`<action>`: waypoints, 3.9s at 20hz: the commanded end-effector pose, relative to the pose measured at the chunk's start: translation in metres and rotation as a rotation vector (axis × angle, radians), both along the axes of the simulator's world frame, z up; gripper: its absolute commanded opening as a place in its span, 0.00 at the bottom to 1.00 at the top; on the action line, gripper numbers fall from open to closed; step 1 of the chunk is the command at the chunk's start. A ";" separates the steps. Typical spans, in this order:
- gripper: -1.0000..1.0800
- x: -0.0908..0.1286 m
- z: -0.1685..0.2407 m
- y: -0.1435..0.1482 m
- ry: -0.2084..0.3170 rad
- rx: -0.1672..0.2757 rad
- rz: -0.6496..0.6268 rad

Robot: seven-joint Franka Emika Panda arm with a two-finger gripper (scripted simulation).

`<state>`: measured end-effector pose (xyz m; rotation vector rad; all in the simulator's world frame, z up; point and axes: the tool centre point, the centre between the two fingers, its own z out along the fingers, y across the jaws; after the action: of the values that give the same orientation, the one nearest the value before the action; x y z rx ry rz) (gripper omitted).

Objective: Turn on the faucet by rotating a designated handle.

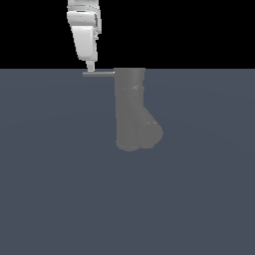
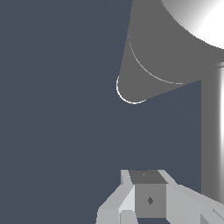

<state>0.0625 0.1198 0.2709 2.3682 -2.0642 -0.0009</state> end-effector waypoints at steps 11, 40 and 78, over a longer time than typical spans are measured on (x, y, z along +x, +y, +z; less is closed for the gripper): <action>0.00 -0.026 0.000 -0.005 0.000 0.000 0.000; 0.00 -0.094 0.000 -0.019 -0.006 -0.001 0.008; 0.00 -0.137 0.000 -0.161 -0.002 -0.001 0.007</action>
<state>-0.0765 -0.0131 0.2704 2.4128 -2.0112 -0.0036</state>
